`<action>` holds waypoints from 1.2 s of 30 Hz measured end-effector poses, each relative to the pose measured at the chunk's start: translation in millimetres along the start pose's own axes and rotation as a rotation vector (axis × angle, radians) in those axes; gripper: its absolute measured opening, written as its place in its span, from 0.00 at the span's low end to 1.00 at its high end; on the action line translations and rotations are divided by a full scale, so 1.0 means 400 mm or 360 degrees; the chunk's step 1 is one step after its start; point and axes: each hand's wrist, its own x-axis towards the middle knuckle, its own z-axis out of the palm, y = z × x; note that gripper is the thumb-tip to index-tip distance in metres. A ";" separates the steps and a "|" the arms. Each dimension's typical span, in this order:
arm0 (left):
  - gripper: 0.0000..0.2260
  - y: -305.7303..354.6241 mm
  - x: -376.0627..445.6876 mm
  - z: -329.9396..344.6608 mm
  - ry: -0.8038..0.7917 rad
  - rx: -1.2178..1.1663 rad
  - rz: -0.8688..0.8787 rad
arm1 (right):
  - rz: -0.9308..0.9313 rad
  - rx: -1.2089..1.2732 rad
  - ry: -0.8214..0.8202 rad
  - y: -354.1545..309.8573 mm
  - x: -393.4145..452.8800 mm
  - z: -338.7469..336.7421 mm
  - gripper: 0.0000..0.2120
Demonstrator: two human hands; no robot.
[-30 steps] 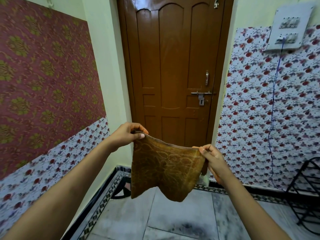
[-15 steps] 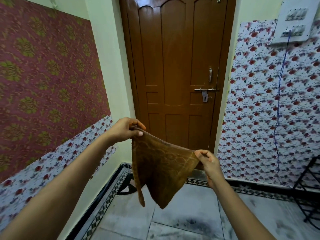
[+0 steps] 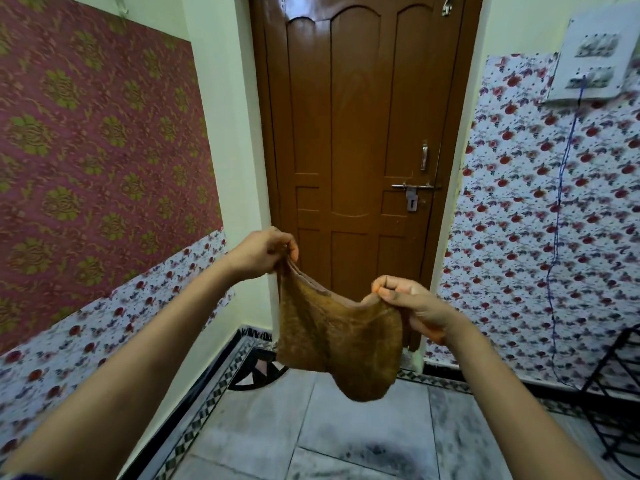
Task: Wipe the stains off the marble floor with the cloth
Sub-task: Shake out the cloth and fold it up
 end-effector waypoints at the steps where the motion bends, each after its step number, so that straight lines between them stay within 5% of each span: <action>1: 0.15 0.010 0.005 0.007 0.0047 -0.0144 0.0024 | 0.0008 0.0002 -0.0059 -0.006 0.005 0.016 0.17; 5: 0.16 0.046 0.013 0.038 0.0115 -0.0476 0.0098 | -0.0105 -0.0118 -0.0006 -0.008 0.024 0.063 0.03; 10: 0.12 0.074 0.000 0.064 0.0016 -0.0857 0.0021 | -0.0504 -0.0359 0.0340 -0.018 0.024 0.092 0.06; 17: 0.11 0.092 -0.006 0.110 -0.0101 -0.1107 0.0009 | -0.0643 -0.0304 0.0559 -0.018 0.028 0.117 0.10; 22: 0.10 0.098 -0.006 0.138 -0.0120 -0.1121 -0.0088 | -0.0612 -0.0236 0.0648 -0.017 0.030 0.113 0.11; 28: 0.09 0.043 -0.004 0.129 0.0203 -0.0718 -0.0337 | -0.0324 -0.0344 0.0831 0.002 -0.001 0.071 0.06; 33: 0.10 -0.003 0.008 0.141 0.0379 -0.0853 -0.0648 | 0.0296 -0.0721 0.0370 0.010 -0.012 0.044 0.09; 36: 0.06 0.025 0.003 0.164 0.0445 -0.0778 -0.0582 | 0.0163 -0.0583 0.0352 0.030 -0.010 0.070 0.12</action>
